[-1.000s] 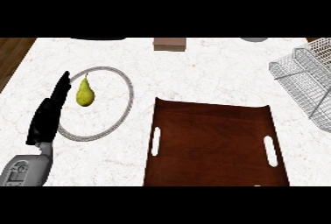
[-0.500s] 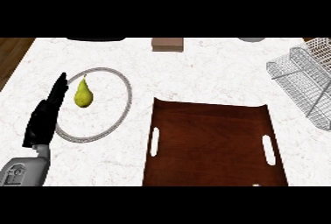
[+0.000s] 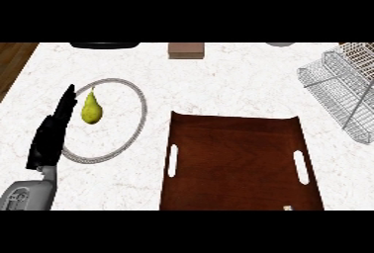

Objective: Pick the bell pepper from the tray and place it in the tiered basket

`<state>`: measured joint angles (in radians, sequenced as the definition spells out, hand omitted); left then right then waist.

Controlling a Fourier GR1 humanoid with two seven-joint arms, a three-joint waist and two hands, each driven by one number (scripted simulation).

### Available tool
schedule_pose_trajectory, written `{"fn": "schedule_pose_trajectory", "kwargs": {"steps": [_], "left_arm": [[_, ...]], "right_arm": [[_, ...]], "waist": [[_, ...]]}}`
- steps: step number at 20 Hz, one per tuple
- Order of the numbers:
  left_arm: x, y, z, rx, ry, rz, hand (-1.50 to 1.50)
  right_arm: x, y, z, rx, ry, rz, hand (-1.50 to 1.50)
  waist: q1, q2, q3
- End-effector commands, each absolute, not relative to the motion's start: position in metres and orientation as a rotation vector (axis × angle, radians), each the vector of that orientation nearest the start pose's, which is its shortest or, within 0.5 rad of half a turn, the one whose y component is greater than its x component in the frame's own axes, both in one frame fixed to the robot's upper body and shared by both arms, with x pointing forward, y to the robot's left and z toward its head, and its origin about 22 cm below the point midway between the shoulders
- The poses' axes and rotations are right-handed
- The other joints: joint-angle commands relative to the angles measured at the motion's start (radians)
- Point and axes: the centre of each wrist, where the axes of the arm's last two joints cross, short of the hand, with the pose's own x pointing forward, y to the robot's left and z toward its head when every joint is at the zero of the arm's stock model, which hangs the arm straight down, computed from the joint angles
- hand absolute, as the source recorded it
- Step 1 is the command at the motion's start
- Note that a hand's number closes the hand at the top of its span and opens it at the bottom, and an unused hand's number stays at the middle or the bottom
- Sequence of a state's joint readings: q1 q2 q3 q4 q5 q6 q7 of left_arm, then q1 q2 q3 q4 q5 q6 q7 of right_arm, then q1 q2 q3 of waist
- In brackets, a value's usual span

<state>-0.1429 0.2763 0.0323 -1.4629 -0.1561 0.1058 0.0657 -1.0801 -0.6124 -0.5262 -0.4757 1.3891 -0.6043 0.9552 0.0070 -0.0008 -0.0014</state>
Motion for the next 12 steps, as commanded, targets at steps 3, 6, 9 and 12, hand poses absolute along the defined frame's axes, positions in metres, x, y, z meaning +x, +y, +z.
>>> {"fn": "schedule_pose_trajectory", "kwargs": {"steps": [3,6,9,12], "left_arm": [[0.274,0.294,0.032,0.441,-1.522,-0.243,0.0],[0.266,0.3,0.018,0.449,-1.493,-0.194,0.0],[0.271,0.317,0.033,0.498,-1.49,-0.196,0.0],[0.265,0.32,0.035,0.508,-1.485,-0.183,0.0]], "right_arm": [[0.433,-0.368,0.248,-1.65,-0.725,-0.622,-1.5],[0.417,-0.387,0.237,-1.593,-0.697,-0.677,-1.5],[0.411,-0.371,0.25,-1.532,-0.718,-0.688,-1.5],[0.391,-0.369,0.222,-1.545,-0.759,-0.675,-1.5]], "waist": [[-0.025,-0.014,-0.001],[-0.053,-0.021,-0.001],[-0.07,-0.029,-0.002],[-0.089,-0.037,-0.001]]}}
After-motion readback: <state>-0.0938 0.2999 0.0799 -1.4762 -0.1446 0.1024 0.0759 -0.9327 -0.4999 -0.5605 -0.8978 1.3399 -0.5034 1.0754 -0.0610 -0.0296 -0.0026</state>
